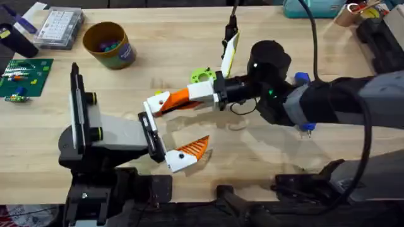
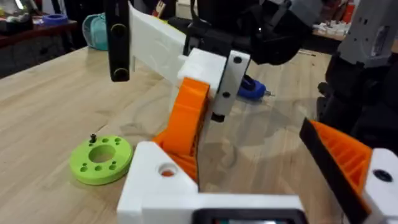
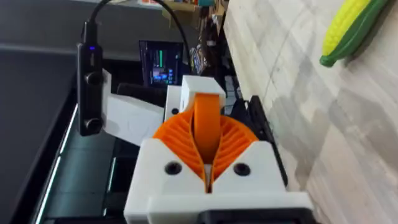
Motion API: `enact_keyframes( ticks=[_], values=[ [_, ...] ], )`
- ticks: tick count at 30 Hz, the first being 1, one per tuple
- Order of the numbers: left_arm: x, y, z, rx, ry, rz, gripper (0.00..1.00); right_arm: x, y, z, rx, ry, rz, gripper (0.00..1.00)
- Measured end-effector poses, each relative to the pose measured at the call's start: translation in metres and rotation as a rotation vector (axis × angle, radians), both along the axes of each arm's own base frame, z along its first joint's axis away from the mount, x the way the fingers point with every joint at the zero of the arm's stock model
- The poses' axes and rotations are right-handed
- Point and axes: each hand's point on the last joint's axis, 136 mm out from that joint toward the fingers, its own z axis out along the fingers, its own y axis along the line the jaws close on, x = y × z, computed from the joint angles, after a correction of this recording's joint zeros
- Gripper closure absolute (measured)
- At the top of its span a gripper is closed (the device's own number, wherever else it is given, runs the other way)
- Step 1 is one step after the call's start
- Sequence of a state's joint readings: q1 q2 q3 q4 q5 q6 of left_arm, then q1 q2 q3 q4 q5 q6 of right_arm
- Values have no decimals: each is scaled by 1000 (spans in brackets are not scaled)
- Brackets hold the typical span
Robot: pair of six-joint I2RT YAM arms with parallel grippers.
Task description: Pick up the gripper from the table and insert it into the empty holder that is missing its gripper. Then pick up a screw, insert it into the mounting hole, and use the screwdriver to tighten it. Finally, clean up the table by picking up the vegetable and placing it into the bucket.
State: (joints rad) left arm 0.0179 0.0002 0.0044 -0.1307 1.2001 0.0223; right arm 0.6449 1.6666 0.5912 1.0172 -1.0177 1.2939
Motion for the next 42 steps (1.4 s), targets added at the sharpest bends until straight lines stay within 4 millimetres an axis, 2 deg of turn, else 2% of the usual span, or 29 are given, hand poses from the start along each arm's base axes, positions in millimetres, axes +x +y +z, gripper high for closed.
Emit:
enact_keyframes(
  ticks=[20, 21, 24, 26, 30, 39, 40, 42],
  values=[
    [6, 3, 0, 1, 3, 35, 14, 4, 8, 0, -4, -32, -53, 993],
    [6, 3, 0, 1, 3, 36, 15, 4, 8, 0, -4, -32, -53, 967],
    [4, 3, 0, 1, 2, 27, 14, 1, 10, -2, -8, -33, -51, 755],
    [4, 2, 0, 1, 2, 23, 14, -5, 14, -2, -9, -33, -33, 656],
    [2, 1, 0, 1, -1, 12, 14, -16, 18, -5, -14, -30, -2, 582],
    [-2, -1, 1, 0, -4, -15, 14, -20, 17, -4, -12, -26, 20, 455],
    [-6, -2, 1, -2, -3, -36, 14, -19, 17, -4, -10, -29, 16, 432],
    [-13, -6, 1, -6, 2, -81, 14, -17, 17, -3, -9, -29, 9, 312]
  ],
)
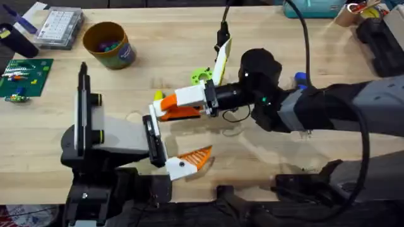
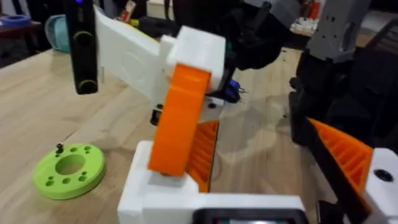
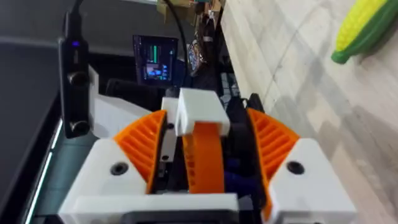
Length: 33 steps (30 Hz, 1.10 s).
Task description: Pick up the gripper from the table and insert it into the empty holder that is missing its gripper. Then pick up a screw, insert it into the mounting hole, and use the screwdriver to tighten it. Finally, clean up the table by picking up the vegetable and placing it into the bucket.
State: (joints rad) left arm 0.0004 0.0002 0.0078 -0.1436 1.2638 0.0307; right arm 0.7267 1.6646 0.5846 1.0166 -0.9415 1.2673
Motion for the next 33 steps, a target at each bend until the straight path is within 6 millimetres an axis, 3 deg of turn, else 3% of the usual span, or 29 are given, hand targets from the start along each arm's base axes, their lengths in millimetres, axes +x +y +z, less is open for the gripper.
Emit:
enact_keyframes(
  ticks=[4, 5, 16, 25, 30, 33],
  values=[
    [-5, -2, 0, -4, 4, -30, 14, 4, -2, 0, -1, 6, -13, 37],
    [-5, -2, 0, -4, 5, -32, 14, 6, -3, 0, -1, 5, -17, 17],
    [-7, -2, 0, -5, 6, -39, 14, 9, -10, 5, 20, -1, -17, 14],
    [-7, -2, 0, -5, 7, -42, 14, -10, -48, 6, 25, 8, -121, 14],
    [-8, -3, 0, -6, 8, -47, 14, -12, -54, 11, 38, 1, -154, 19],
    [-8, -3, 0, -6, 7, -47, 14, -12, -53, 11, 36, 4, -159, 199]
  ],
)
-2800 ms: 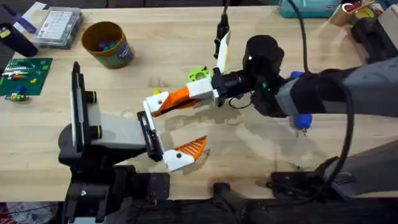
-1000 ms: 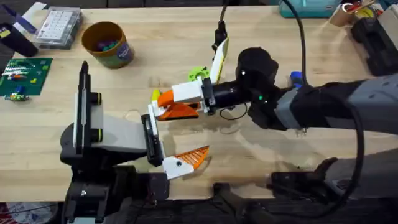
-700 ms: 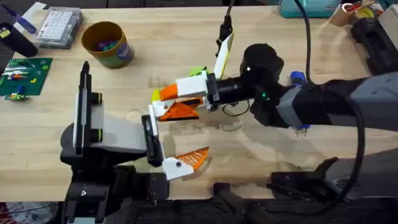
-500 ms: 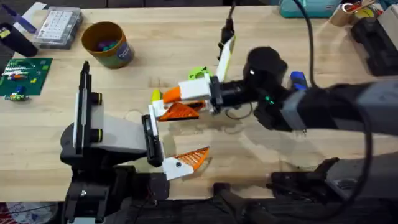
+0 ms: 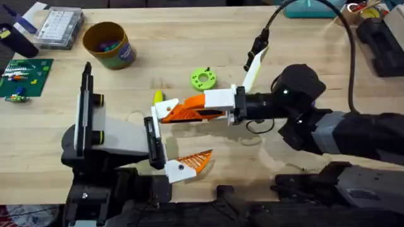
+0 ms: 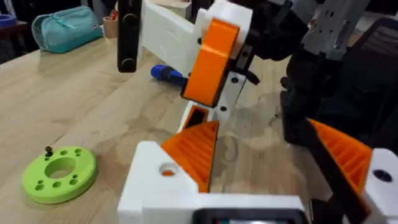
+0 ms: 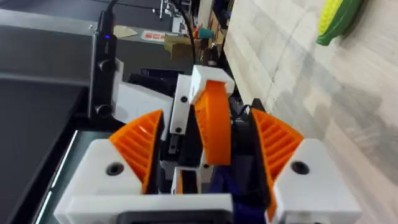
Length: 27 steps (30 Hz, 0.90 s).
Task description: Pick up the gripper from the table and insert it into the empty holder that is missing its gripper. Then pick up a screw, insert it into the mounting hole, and use the screwdriver to tighten it. Finally, clean up the table by picking up the vegetable and placing it into the bucket.
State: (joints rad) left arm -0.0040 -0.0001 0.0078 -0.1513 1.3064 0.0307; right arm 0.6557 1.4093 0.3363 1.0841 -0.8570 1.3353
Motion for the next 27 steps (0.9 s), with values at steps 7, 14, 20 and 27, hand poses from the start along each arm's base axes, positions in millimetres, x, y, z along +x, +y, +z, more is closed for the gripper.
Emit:
enact_keyframes(
  ticks=[7, 14, 20, 27],
  values=[
    [0, 0, 0, 0, -1, 3, 14, -2, 1, -3, -11, 17, 2, 311],
    [8, 2, 0, 7, -12, 49, 14, -2, 1, -4, -11, 17, 2, 303],
    [12, 4, 0, 10, -17, 74, 15, 0, 1, -4, -12, 16, -8, 313],
    [13, 4, 0, 12, -20, 78, 14, 2, 0, -7, -22, 26, -22, 945]
  ],
)
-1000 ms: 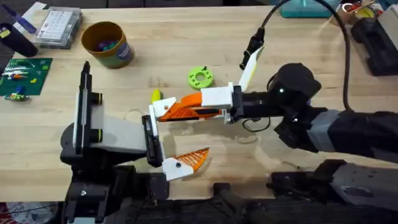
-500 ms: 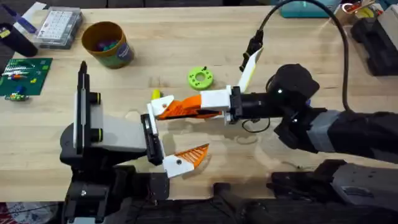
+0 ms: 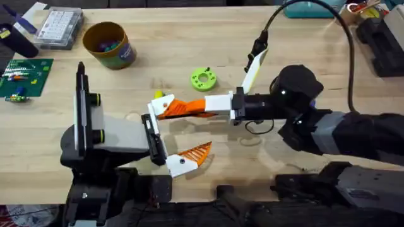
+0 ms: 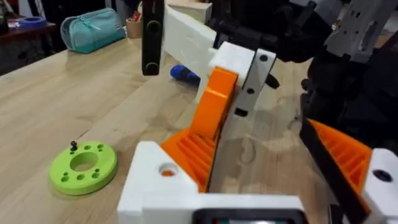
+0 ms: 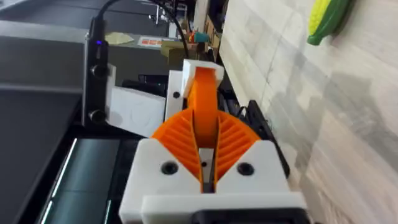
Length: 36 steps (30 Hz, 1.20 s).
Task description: Pick up the gripper from the table and insert it into the empty holder that is missing its gripper. Then pick up a screw, insert it into the mounting hole, and use the screwdriver to tighten it. Finally, clean up the table by picking up the vegetable and placing it into the bucket.
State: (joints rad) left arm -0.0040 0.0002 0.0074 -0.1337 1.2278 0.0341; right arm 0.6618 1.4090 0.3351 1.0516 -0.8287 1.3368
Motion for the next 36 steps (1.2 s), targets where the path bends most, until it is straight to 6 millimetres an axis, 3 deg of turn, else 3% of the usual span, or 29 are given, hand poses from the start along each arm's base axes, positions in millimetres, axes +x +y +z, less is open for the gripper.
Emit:
enact_keyframes(
  ticks=[9, 13, 16, 36],
  values=[
    [0, 0, 0, 0, 1, 1, 13, 5, -1, -5, -18, 11, -30, 860],
    [0, 0, 0, -1, 4, -3, 13, 8, -1, -5, -19, 8, -47, 896],
    [-1, 0, 0, -2, 6, -5, 13, 9, -1, -4, -17, 4, -53, 987],
    [2, 1, 0, -7, 23, 13, 14, 16, 7, -4, -56, 11, -27, 994]
  ],
)
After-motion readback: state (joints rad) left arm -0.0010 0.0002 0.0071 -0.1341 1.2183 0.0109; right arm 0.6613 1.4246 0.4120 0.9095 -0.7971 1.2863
